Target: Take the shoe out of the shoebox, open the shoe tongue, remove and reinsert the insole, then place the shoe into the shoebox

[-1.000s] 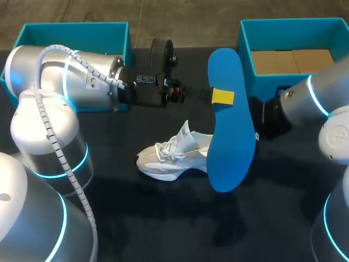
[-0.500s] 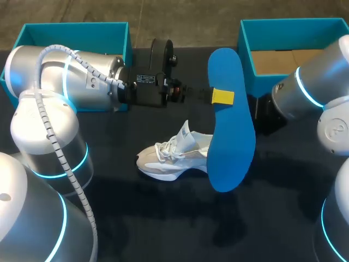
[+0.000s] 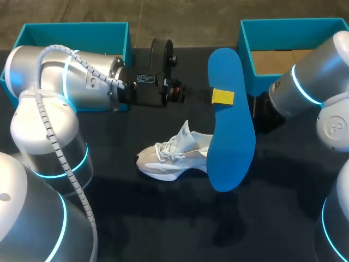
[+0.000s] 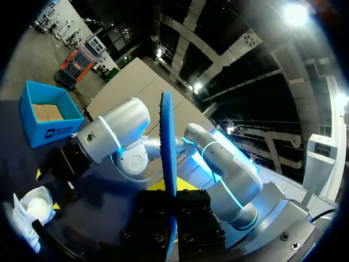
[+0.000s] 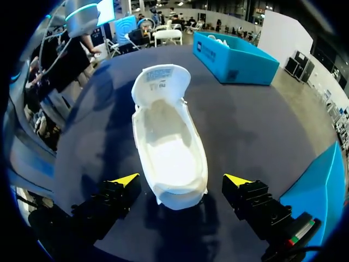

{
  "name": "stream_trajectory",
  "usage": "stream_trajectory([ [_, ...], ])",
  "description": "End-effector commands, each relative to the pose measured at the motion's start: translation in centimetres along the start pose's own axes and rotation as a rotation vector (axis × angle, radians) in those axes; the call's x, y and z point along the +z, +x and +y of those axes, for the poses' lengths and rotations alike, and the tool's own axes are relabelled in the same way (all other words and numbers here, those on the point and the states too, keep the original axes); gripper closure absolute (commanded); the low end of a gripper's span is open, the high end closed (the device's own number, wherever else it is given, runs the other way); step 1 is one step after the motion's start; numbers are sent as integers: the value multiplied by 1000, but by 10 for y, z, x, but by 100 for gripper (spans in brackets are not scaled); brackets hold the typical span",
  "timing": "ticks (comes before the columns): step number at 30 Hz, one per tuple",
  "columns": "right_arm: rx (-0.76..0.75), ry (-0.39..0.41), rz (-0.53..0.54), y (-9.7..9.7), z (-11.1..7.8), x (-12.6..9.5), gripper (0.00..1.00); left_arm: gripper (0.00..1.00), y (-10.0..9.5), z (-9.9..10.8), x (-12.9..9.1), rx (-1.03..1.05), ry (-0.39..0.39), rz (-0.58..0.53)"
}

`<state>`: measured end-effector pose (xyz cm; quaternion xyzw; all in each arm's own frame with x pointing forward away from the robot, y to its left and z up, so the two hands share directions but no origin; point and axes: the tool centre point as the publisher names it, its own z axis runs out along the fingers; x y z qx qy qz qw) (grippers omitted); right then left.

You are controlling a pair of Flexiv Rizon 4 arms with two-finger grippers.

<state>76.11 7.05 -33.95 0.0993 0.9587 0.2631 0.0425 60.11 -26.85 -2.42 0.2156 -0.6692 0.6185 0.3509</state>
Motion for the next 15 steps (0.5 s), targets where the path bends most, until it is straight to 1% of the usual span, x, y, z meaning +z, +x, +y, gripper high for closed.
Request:
stream_trajectory([
  [1,-22,49,20,-2,6,-15,0,100,0,1,0,0,4,0],
  [4,-31,87,32,-4,5,-24,0,100,0,1,0,0,4,0],
  [5,-33,84,29,-5,5,-27,0,100,0,1,0,0,4,0],
  [6,-41,112,33,-5,4,-30,0,100,0,1,0,0,4,0],
  [8,-61,119,50,-6,5,-30,0,100,0,1,0,0,4,0],
  [9,-67,158,58,-6,6,-29,0,100,0,1,0,0,4,0],
  [12,-70,196,64,-6,11,-28,0,100,0,1,0,0,4,0],
  [14,-77,243,71,-5,15,-26,0,100,0,1,0,0,4,0],
  [15,-81,245,70,-5,18,-26,0,100,0,1,0,0,4,0],
])
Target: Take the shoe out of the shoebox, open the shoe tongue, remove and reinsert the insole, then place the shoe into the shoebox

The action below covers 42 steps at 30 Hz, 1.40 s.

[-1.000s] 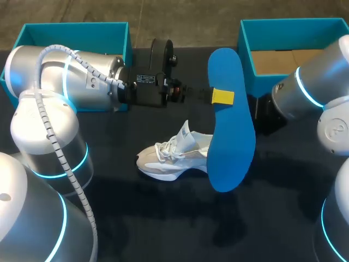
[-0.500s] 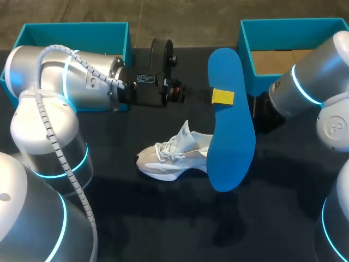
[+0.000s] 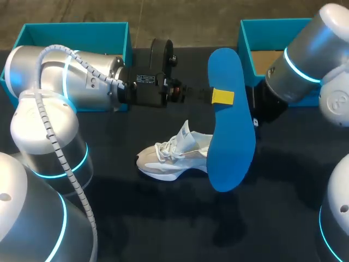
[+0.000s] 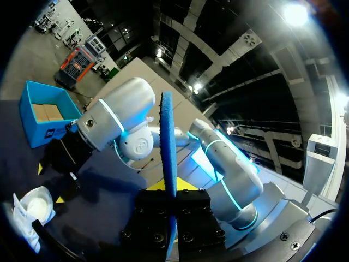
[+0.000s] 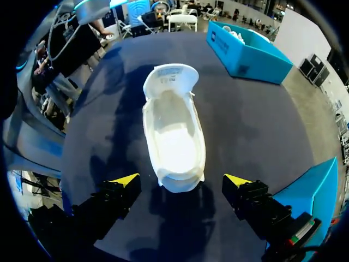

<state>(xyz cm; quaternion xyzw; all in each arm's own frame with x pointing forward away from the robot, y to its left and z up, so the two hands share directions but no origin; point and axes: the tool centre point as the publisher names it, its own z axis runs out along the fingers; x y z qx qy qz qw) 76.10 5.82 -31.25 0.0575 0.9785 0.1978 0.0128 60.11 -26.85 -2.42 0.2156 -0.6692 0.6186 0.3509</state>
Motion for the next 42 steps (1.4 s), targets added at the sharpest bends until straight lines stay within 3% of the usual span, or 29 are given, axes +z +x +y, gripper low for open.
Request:
stream_trajectory([
  [1,-12,130,9,-2,17,2,0,100,0,1,0,0,4,0],
  [6,-14,228,-12,3,32,6,0,100,0,1,0,0,4,0],
  [9,-19,240,-14,4,38,9,0,100,0,1,0,0,4,0],
  [19,-13,240,-12,-1,35,16,0,100,0,1,0,0,4,0],
  [42,-30,254,0,9,39,13,0,100,0,1,0,0,4,0],
])
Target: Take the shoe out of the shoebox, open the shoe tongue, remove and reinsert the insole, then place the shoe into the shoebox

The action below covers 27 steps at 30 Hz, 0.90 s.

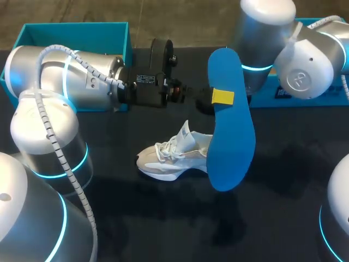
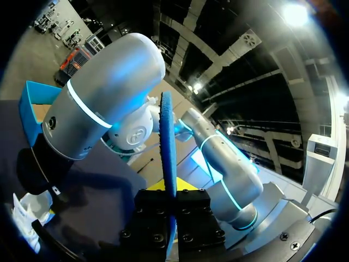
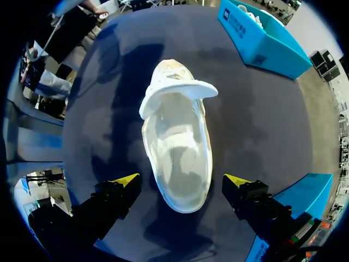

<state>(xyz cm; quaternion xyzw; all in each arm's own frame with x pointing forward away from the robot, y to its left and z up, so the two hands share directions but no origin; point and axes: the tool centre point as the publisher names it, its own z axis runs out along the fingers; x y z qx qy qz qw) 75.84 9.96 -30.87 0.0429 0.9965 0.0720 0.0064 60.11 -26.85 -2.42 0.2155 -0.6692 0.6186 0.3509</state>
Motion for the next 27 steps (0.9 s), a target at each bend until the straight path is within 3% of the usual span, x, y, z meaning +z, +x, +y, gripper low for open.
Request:
stream_trajectory([
  [1,2,0,-4,1,0,1,0,100,0,1,0,0,4,0],
  [22,2,0,-4,1,0,1,0,100,0,1,0,0,4,0],
  [27,0,6,-10,-16,8,10,0,100,0,1,0,0,4,0],
])
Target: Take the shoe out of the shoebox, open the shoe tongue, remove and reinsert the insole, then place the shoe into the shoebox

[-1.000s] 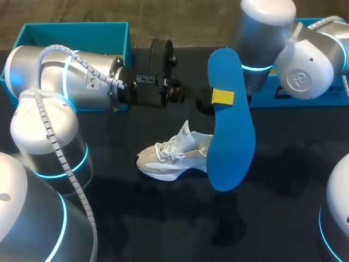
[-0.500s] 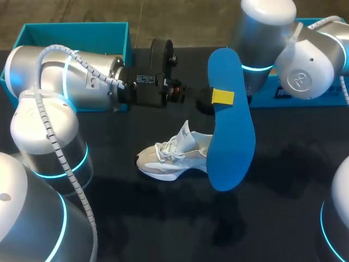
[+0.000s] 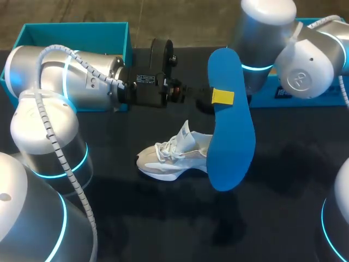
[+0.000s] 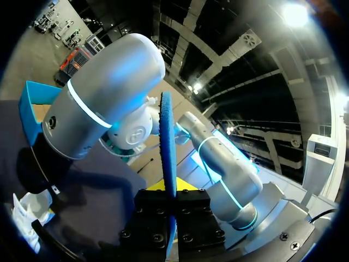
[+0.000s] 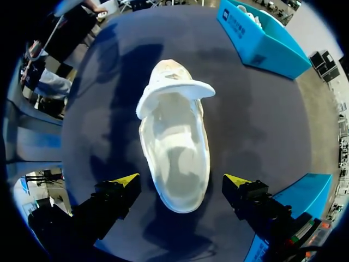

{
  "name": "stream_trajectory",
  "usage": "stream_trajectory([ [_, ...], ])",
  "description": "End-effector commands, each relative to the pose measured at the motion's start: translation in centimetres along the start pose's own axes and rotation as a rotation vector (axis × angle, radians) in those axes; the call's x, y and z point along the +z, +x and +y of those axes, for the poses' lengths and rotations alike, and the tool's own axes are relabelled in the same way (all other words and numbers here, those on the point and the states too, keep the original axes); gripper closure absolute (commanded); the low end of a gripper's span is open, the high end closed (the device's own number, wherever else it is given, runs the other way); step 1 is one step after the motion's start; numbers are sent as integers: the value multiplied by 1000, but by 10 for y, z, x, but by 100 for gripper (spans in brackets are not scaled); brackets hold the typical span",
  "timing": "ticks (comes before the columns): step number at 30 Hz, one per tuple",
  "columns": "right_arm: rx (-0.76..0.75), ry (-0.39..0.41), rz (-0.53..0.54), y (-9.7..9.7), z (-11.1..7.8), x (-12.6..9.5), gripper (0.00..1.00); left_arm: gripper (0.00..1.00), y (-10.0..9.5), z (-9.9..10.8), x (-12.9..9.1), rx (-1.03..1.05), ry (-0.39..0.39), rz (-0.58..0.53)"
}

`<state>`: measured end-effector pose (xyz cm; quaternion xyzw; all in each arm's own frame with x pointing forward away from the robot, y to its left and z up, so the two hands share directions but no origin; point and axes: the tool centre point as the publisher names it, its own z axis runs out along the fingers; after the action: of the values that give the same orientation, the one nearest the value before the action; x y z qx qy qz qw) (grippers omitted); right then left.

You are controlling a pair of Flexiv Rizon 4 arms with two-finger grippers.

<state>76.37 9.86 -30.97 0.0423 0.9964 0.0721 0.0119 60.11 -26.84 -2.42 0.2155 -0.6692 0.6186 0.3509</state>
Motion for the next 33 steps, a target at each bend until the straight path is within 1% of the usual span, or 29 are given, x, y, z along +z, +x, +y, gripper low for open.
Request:
stream_trajectory([
  [1,6,-1,-4,-13,10,12,0,100,0,1,0,0,4,0],
  [3,12,2,7,-17,14,21,0,100,0,1,0,0,4,0],
  [5,8,23,10,-20,19,27,0,100,0,1,0,0,4,0],
  [7,18,5,8,-23,24,35,0,100,0,1,0,0,4,0],
  [10,12,23,6,-28,31,45,0,100,0,1,0,0,4,0],
  [13,10,31,8,-33,34,57,0,100,0,1,0,0,4,0],
  [17,13,34,22,-36,33,69,0,100,0,1,0,0,4,0],
  [19,14,49,33,-36,33,73,0,100,0,1,0,0,4,0],
  [26,37,48,43,-31,30,87,0,100,0,1,0,0,4,0],
  [29,52,48,43,-29,27,89,0,100,0,1,0,0,4,0],
  [31,59,47,43,-29,25,90,15,100,0,1,0,0,4,0],
  [32,62,52,46,-29,25,90,38,100,0,1,0,0,4,0],
  [33,63,52,47,-28,24,90,52,100,0,1,0,0,4,0],
])
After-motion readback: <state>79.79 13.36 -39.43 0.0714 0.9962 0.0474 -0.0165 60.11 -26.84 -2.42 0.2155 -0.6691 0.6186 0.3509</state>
